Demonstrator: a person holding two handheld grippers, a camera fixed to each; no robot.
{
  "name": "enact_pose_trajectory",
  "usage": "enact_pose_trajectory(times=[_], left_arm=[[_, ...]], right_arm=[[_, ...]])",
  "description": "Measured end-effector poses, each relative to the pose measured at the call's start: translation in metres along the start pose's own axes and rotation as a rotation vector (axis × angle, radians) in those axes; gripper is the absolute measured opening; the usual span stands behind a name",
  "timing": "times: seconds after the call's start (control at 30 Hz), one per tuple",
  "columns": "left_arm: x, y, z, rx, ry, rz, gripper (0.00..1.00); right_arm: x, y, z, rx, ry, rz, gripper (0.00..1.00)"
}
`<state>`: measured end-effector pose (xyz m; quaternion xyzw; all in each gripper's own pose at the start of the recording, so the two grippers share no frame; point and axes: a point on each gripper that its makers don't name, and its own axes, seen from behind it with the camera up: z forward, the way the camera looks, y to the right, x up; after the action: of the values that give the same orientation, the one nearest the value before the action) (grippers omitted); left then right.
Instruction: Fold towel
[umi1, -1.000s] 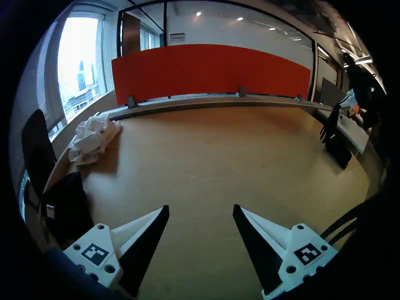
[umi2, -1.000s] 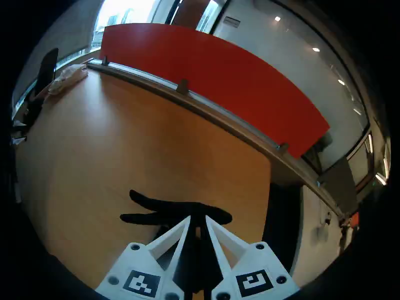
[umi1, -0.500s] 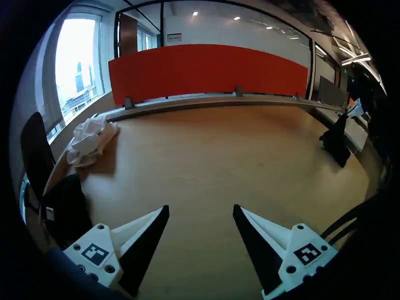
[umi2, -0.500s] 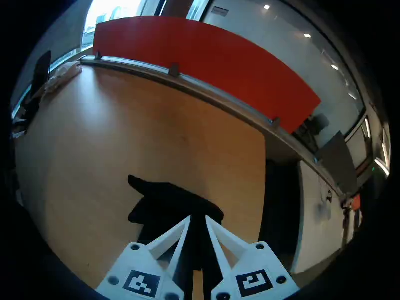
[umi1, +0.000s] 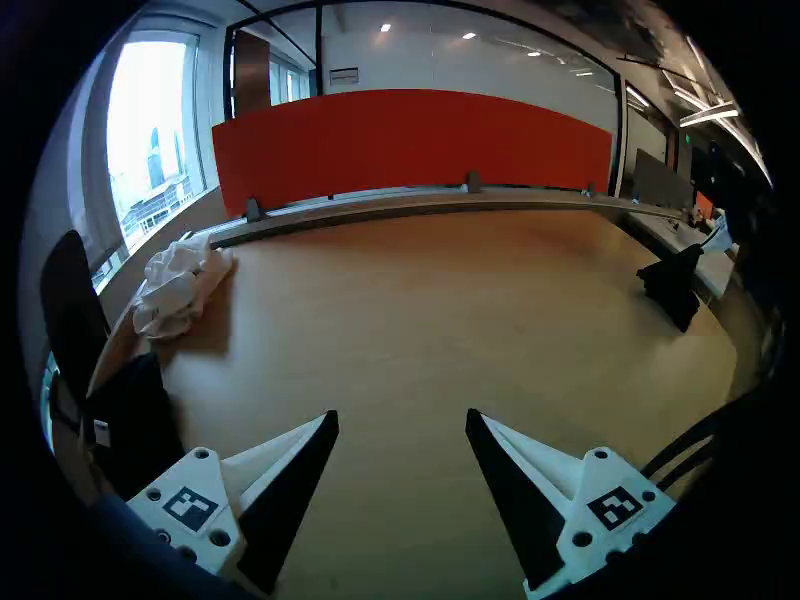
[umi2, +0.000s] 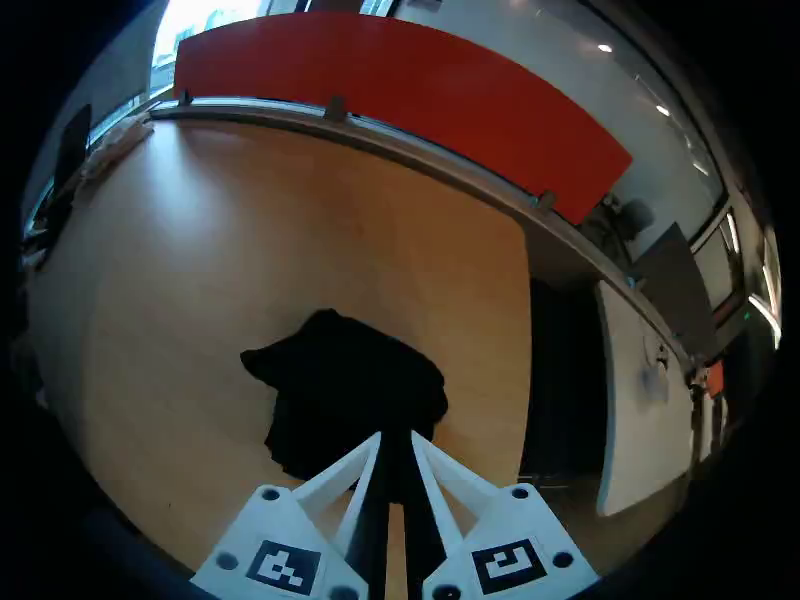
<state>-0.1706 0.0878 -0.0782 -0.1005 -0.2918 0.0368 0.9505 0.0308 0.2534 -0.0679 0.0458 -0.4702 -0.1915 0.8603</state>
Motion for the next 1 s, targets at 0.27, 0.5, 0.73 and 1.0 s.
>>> enact_pose_trajectory(times=[0.27, 0.5, 0.73, 1.0], left_arm=[[0.001, 0.000, 0.000, -0.001, -0.001, 0.007, 0.94], [0.002, -0.001, -0.001, 0.000, -0.002, 0.014, 0.94], [0.001, -0.002, -0.002, 0.004, -0.009, 0.022, 0.94], [0.001, -0.001, -0.002, 0.008, -0.012, 0.029, 0.94]], right_arm=[[-0.022, 0.002, 0.002, -0.002, -0.042, 0.010, 0.06], [-0.047, -0.001, 0.010, 0.007, -0.087, 0.049, 0.06], [-0.063, -0.001, 0.017, 0.015, -0.110, 0.105, 0.06], [-0.078, 0.001, 0.025, 0.015, -0.150, 0.122, 0.06]])
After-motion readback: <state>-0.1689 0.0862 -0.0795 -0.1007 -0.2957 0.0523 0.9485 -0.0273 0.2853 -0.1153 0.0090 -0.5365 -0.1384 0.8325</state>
